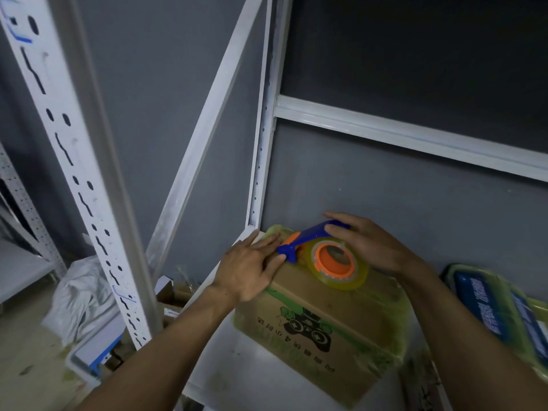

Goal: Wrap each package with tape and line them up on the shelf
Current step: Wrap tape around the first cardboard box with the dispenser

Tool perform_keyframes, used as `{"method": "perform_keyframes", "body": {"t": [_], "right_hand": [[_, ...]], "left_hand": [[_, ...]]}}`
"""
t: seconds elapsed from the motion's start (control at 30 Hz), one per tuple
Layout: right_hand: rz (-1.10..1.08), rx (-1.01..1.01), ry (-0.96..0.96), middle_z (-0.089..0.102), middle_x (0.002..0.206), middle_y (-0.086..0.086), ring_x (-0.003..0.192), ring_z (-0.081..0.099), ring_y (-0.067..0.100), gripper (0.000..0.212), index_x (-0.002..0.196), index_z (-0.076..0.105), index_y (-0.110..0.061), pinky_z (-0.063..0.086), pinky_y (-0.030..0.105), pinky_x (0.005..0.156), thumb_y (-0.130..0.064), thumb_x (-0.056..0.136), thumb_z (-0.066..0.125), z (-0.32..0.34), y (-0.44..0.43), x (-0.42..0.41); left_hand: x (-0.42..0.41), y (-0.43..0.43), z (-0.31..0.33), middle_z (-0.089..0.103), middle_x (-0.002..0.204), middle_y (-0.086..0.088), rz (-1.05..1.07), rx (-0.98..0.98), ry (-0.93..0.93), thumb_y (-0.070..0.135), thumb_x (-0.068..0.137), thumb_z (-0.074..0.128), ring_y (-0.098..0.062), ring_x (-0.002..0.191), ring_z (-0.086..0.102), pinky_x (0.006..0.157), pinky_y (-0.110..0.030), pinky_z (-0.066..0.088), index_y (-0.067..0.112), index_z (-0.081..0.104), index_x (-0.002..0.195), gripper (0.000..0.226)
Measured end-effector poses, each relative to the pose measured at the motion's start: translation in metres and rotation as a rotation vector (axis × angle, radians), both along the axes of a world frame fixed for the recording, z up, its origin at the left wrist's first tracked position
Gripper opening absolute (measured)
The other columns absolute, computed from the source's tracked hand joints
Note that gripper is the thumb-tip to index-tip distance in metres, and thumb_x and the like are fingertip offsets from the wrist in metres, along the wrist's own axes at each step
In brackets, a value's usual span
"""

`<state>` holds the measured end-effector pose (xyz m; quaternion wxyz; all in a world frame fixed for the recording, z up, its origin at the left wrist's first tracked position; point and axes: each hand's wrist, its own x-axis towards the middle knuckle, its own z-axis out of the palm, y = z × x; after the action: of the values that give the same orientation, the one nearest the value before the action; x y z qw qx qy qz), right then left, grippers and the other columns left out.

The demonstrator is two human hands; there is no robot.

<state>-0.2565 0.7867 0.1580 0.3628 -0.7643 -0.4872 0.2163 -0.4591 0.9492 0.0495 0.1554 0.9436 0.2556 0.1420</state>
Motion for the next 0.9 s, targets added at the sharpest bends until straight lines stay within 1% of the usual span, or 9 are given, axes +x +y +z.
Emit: {"method": "perform_keyframes", "body": {"t": [0.07, 0.13, 0.27, 0.33, 0.47, 0.57, 0.73, 0.83, 0.9], "right_hand": [[-0.028, 0.073, 0.025, 0.07, 0.123, -0.022, 0.109, 0.067, -0.003, 0.046, 0.126, 0.066, -0.048, 0.054, 0.03, 0.097, -0.066, 0.083, 0.068, -0.003, -0.003, -0.001], [-0.042, 0.139, 0.029, 0.073, 0.115, -0.023, 0.103, 0.07, -0.002, 0.046, 0.12, 0.069, -0.047, 0.055, 0.028, 0.09, -0.069, 0.08, 0.069, -0.007, -0.008, -0.004], [-0.016, 0.165, 0.015, 0.073, 0.113, -0.02, 0.104, 0.071, 0.002, 0.046, 0.119, 0.069, -0.043, 0.058, 0.035, 0.092, -0.069, 0.081, 0.068, -0.012, -0.012, -0.008], [-0.047, 0.16, 0.005, 0.073, 0.114, -0.02, 0.105, 0.07, 0.002, 0.045, 0.117, 0.069, -0.043, 0.057, 0.038, 0.095, -0.069, 0.08, 0.067, -0.011, -0.01, -0.007], [-0.086, 0.112, -0.011, 0.072, 0.113, -0.024, 0.103, 0.069, -0.002, 0.043, 0.113, 0.071, -0.048, 0.057, 0.039, 0.097, -0.072, 0.077, 0.066, -0.006, -0.009, -0.005], [-0.089, 0.098, -0.018, 0.073, 0.11, -0.024, 0.101, 0.069, -0.002, 0.047, 0.109, 0.073, -0.048, 0.058, 0.039, 0.096, -0.074, 0.071, 0.068, -0.001, -0.008, -0.004], [-0.071, 0.067, 0.004, 0.074, 0.112, -0.018, 0.102, 0.071, 0.003, 0.04, 0.115, 0.073, -0.042, 0.058, 0.044, 0.098, -0.064, 0.081, 0.072, 0.005, -0.013, -0.004], [-0.077, 0.07, 0.001, 0.075, 0.111, -0.016, 0.101, 0.072, 0.005, 0.053, 0.115, 0.073, -0.042, 0.058, 0.044, 0.097, -0.072, 0.072, 0.069, 0.013, -0.021, -0.004], [-0.062, 0.063, -0.014, 0.076, 0.108, -0.016, 0.099, 0.073, 0.005, 0.048, 0.115, 0.073, -0.041, 0.058, 0.045, 0.096, -0.068, 0.076, 0.071, 0.016, -0.025, -0.004]], "left_hand": [[0.001, 0.0, -0.004, 0.021, 0.162, 0.028, 0.033, 0.011, -0.028, 0.061, 0.105, 0.02, -0.012, 0.154, 0.015, 0.122, -0.039, 0.023, 0.048, 0.026, 0.156, 0.054], [0.003, 0.0, -0.006, 0.024, 0.161, 0.028, 0.054, 0.018, -0.047, 0.056, 0.106, 0.024, -0.012, 0.152, 0.023, 0.121, -0.038, 0.024, 0.048, 0.027, 0.156, 0.05], [0.004, -0.001, -0.009, 0.025, 0.161, 0.026, 0.068, 0.046, -0.068, 0.045, 0.106, 0.028, -0.013, 0.15, 0.03, 0.124, -0.045, 0.021, 0.047, 0.028, 0.156, 0.05], [0.004, 0.0, -0.009, 0.026, 0.16, 0.028, 0.064, 0.059, -0.091, 0.043, 0.106, 0.029, -0.011, 0.144, 0.04, 0.121, -0.041, 0.029, 0.047, 0.03, 0.155, 0.05], [0.003, -0.002, -0.01, 0.025, 0.157, 0.036, 0.091, 0.107, -0.116, 0.045, 0.105, 0.028, -0.01, 0.127, 0.058, 0.103, -0.032, 0.048, 0.051, 0.033, 0.152, 0.049], [0.003, -0.003, -0.009, 0.025, 0.154, 0.039, 0.12, 0.096, -0.134, 0.048, 0.104, 0.027, -0.01, 0.126, 0.058, 0.091, -0.03, 0.051, 0.055, 0.033, 0.15, 0.047], [0.006, -0.003, -0.009, 0.024, 0.152, 0.042, 0.137, 0.088, -0.136, 0.049, 0.103, 0.026, -0.011, 0.123, 0.059, 0.08, -0.028, 0.05, 0.059, 0.033, 0.148, 0.047], [0.007, -0.002, -0.008, 0.024, 0.152, 0.043, 0.14, 0.083, -0.124, 0.049, 0.102, 0.024, -0.012, 0.122, 0.06, 0.081, -0.028, 0.051, 0.06, 0.032, 0.148, 0.048], [0.006, -0.002, -0.007, 0.024, 0.151, 0.044, 0.132, 0.07, -0.118, 0.051, 0.099, 0.022, -0.011, 0.123, 0.06, 0.082, -0.03, 0.052, 0.06, 0.033, 0.147, 0.05]]}}
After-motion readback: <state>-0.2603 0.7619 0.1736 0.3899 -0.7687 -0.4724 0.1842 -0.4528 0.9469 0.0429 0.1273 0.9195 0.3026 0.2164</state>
